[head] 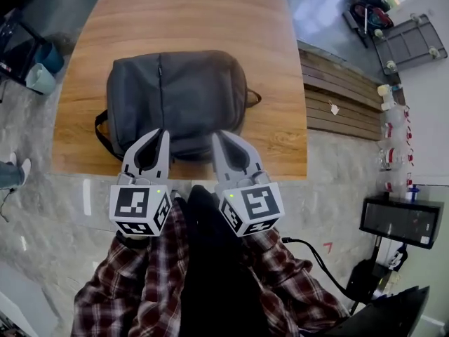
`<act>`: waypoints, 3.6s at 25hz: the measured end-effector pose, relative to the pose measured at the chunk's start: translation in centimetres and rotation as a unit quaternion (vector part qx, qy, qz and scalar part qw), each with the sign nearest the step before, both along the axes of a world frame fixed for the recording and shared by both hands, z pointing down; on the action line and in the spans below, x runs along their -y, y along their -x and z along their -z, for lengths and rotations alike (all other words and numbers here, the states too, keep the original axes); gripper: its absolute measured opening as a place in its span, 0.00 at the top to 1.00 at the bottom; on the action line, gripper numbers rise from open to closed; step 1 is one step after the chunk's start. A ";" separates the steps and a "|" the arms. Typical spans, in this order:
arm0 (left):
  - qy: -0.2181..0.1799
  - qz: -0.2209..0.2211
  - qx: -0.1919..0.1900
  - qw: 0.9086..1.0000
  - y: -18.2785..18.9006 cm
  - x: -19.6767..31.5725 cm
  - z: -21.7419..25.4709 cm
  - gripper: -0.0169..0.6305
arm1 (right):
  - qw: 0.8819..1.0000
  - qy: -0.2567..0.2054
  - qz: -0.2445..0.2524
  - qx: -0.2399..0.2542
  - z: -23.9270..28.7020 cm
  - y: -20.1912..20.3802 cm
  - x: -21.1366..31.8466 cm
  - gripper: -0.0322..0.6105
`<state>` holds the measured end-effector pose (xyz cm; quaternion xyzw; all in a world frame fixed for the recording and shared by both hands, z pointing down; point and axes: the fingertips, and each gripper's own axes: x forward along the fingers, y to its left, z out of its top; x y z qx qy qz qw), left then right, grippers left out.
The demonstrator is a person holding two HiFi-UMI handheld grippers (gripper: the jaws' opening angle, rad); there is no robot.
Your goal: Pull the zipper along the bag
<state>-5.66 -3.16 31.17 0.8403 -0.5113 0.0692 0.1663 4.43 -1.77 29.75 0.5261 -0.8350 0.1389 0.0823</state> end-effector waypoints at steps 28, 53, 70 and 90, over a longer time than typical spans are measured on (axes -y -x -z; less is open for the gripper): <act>0.220 -0.051 0.067 0.972 1.8 -2.6 -17.8 0.95 | 0.933 0.322 0.159 -0.018 -20.0 9.5 -4.6 0.83; 0.307 -0.064 -0.003 0.950 1.7 -2.6 -19.4 0.95 | 0.921 0.380 0.090 -0.016 -24.1 10.6 -3.6 0.82; 0.293 -0.111 0.083 0.946 2.0 -2.6 -20.4 0.96 | 0.896 0.435 0.095 -0.006 -23.2 8.6 -4.0 0.94; 0.341 -0.098 0.067 0.933 4.3 -2.4 -22.2 0.91 | 0.901 0.425 0.045 -0.074 -21.4 -1.9 -2.3 0.94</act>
